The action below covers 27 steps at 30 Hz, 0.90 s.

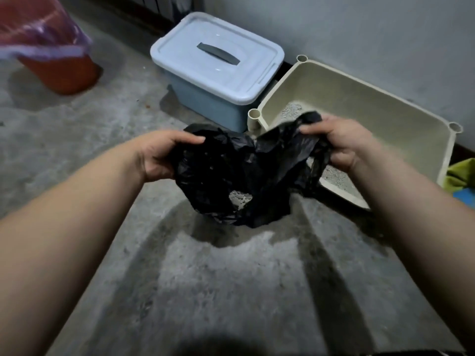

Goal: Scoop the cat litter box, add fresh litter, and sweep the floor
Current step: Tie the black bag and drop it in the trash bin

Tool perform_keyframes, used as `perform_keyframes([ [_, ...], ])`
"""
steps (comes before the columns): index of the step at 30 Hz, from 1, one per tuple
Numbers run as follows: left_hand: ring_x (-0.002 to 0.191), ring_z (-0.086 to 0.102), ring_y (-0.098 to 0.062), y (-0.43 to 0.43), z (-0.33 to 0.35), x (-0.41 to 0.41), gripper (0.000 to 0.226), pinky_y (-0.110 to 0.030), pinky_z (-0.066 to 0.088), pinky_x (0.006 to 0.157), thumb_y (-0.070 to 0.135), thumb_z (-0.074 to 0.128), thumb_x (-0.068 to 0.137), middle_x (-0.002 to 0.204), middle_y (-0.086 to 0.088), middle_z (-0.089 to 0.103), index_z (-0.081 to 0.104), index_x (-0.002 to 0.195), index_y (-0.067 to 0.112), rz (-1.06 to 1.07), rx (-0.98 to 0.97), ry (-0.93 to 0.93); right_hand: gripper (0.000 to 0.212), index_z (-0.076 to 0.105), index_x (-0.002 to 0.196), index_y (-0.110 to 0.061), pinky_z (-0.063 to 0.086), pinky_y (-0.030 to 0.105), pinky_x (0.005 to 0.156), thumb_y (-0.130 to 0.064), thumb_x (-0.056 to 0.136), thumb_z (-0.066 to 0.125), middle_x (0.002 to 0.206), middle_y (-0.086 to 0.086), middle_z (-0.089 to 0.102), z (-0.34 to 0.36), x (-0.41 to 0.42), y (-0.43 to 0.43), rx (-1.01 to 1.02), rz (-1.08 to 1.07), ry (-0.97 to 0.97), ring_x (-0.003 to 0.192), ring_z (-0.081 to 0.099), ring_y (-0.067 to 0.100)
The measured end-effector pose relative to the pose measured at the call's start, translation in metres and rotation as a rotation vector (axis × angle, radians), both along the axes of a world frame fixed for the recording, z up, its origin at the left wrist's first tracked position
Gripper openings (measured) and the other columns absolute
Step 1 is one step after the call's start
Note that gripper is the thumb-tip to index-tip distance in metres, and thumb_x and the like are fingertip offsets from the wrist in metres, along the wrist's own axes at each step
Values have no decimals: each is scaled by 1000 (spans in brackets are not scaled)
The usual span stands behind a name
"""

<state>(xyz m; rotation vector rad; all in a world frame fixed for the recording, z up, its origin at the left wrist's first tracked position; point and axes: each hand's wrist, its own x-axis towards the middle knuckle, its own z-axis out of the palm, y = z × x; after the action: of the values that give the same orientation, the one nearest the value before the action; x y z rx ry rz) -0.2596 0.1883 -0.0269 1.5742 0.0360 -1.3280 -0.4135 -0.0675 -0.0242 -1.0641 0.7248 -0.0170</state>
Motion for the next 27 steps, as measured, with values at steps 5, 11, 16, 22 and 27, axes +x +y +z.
perform_keyframes([
  [5,74,69,-10,3,16,-3,16,-25,57,66,23,54,88,84,2,72,68,94,18,65,-71,-47,21,61,83,-9,57,29,53,8,89,50,57,5,68,9,3,6,-225,22,56,48,66,14],
  [11,59,50,-4,14,40,10,8,-23,42,66,17,60,79,66,11,53,58,76,24,284,-235,-214,22,59,86,-8,59,35,71,9,73,55,69,5,68,31,-5,-4,34,-135,-361,65,67,18],
  [16,59,53,-8,14,44,20,33,-14,41,48,-5,47,83,69,2,62,63,72,22,423,48,-752,37,51,67,-15,46,26,47,18,80,40,60,4,53,33,12,-9,-332,-615,-84,47,51,16],
  [22,72,61,-23,49,27,29,19,-36,57,70,10,59,76,80,-6,65,59,67,26,396,339,-993,14,48,86,-17,28,17,37,-6,92,41,63,4,46,22,12,-13,-442,-602,148,31,38,12],
  [27,101,62,-22,40,46,26,44,-37,51,91,12,67,83,116,-6,63,57,125,20,199,336,-1062,35,36,65,-20,23,7,40,-32,98,41,34,-5,30,40,16,-1,-67,-350,63,23,23,8],
])
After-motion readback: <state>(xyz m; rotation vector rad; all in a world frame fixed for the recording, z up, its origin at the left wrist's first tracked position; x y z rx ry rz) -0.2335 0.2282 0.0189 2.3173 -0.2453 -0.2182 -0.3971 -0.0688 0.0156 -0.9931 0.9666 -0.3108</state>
